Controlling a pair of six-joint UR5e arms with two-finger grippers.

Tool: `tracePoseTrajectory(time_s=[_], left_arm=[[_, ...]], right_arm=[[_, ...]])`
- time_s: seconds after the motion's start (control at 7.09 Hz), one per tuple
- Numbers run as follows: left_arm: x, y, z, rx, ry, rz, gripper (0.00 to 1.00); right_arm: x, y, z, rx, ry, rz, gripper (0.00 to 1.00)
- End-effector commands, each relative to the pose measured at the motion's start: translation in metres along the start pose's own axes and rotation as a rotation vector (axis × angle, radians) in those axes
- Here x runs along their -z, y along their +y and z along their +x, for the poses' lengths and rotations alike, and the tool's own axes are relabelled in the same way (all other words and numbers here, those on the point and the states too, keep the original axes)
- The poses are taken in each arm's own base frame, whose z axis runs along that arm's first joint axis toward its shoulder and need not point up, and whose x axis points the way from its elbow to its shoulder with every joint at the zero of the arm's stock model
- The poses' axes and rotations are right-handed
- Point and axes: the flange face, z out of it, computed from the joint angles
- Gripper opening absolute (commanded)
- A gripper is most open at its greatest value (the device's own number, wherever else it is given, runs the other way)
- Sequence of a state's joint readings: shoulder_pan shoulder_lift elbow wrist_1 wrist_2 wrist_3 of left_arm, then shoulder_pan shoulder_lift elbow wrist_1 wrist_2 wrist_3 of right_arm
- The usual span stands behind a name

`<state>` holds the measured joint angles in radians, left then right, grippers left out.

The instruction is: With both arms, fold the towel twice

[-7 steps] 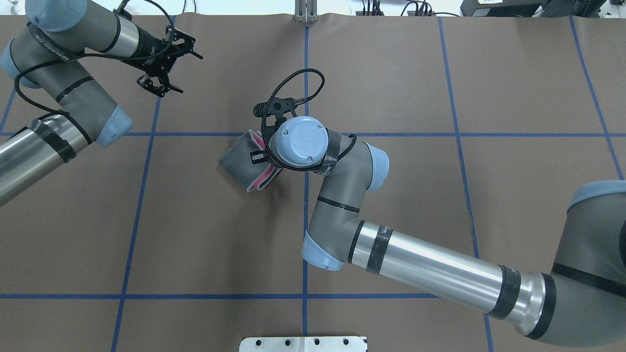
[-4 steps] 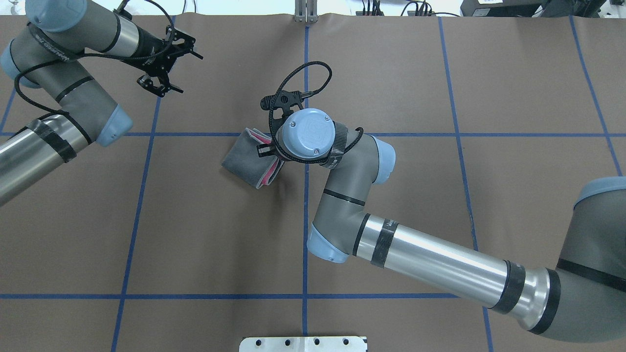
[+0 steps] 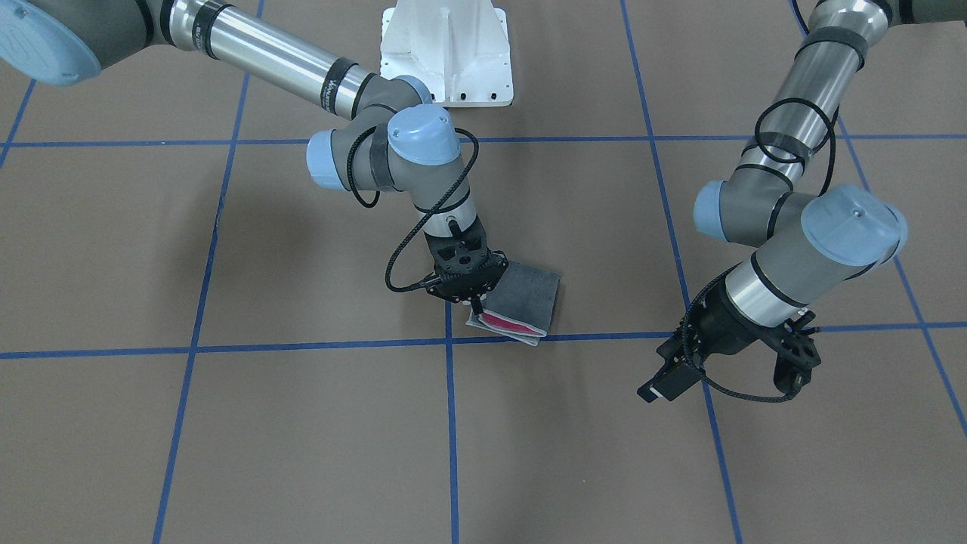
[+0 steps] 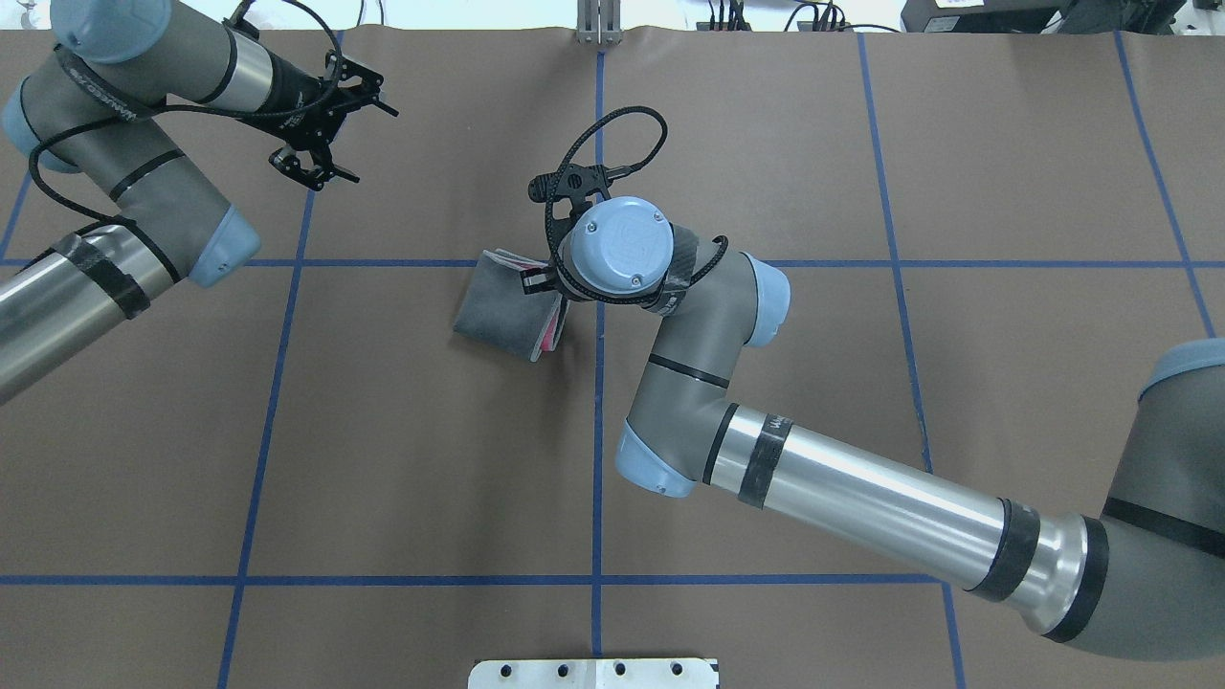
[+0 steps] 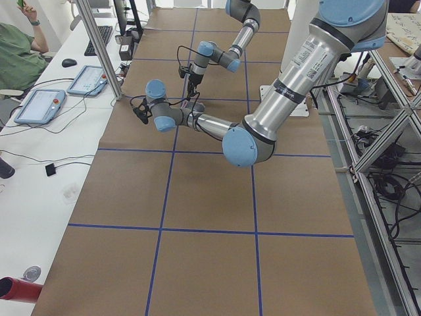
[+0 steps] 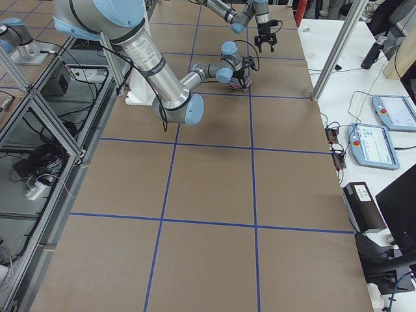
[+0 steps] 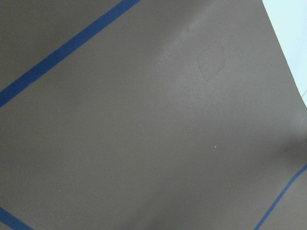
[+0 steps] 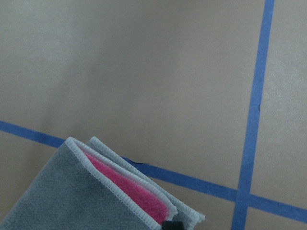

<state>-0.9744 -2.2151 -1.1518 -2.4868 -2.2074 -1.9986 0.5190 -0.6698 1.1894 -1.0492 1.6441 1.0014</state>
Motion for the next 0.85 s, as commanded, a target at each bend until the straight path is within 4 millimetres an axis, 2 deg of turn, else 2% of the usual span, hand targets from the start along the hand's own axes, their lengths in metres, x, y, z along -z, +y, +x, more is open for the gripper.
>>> tracePoseTrajectory(time_s=[0.0, 0.14, 0.42, 0.56, 0.71], left_arm=[[0.0, 0.002, 0.0, -0.002, 0.001, -0.002, 1.0], [0.001, 0.002, 0.001, -0.005, 0.004, -0.002, 1.0], [0.003, 0.0, -0.004, -0.009, 0.012, 0.003, 1.0], [0.004, -0.001, -0.01, -0.01, 0.011, 0.005, 1.0], [0.006, -0.003, -0.008, -0.052, 0.014, 0.01, 1.0]], right_arm=[[0.003, -0.015, 0.016, -0.014, -0.004, -0.014, 0.54], [0.008, -0.025, 0.023, -0.024, -0.003, -0.007, 0.99], [0.019, -0.055, 0.055, -0.031, -0.019, -0.033, 1.0], [0.019, -0.057, 0.078, -0.024, -0.007, -0.04, 1.0], [0.023, -0.06, 0.111, -0.04, 0.007, -0.043, 1.0]])
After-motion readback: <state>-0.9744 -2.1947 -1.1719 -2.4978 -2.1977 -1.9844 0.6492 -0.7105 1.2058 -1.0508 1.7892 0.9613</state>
